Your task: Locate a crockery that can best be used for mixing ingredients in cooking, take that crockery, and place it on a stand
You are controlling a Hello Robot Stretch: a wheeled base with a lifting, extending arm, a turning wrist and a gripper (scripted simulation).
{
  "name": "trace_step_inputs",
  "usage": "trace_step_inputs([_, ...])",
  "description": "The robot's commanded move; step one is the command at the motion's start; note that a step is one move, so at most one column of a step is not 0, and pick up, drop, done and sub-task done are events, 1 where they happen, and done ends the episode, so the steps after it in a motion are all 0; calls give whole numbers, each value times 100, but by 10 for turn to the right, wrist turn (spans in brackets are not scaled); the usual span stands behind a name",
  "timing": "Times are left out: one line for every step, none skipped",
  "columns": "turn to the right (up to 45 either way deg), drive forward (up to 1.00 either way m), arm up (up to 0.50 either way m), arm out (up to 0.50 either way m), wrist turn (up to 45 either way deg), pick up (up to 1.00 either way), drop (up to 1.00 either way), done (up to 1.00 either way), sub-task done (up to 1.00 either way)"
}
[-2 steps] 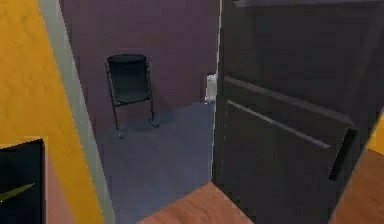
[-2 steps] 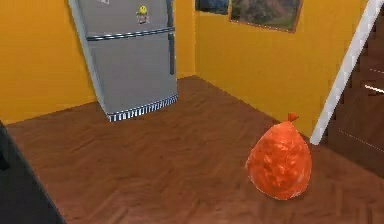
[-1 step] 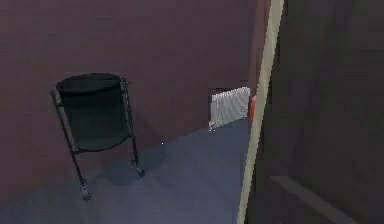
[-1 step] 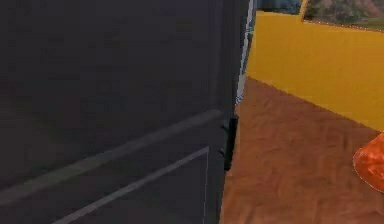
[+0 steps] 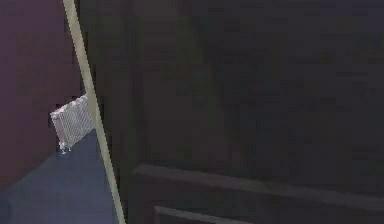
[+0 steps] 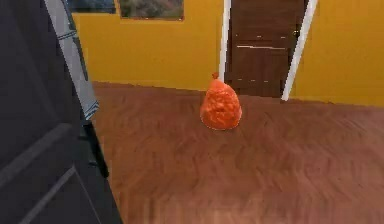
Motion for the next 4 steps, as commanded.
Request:
trace_step_inputs([450,0,0,0,0,0,0,0,0])
trace_step_inputs([450,0,0,0,0,0,0,0,0])
trace_step_inputs([450,0,0,0,0,0,0,0,0])
trace_step_inputs([450,0,0,0,0,0,0,0,0])
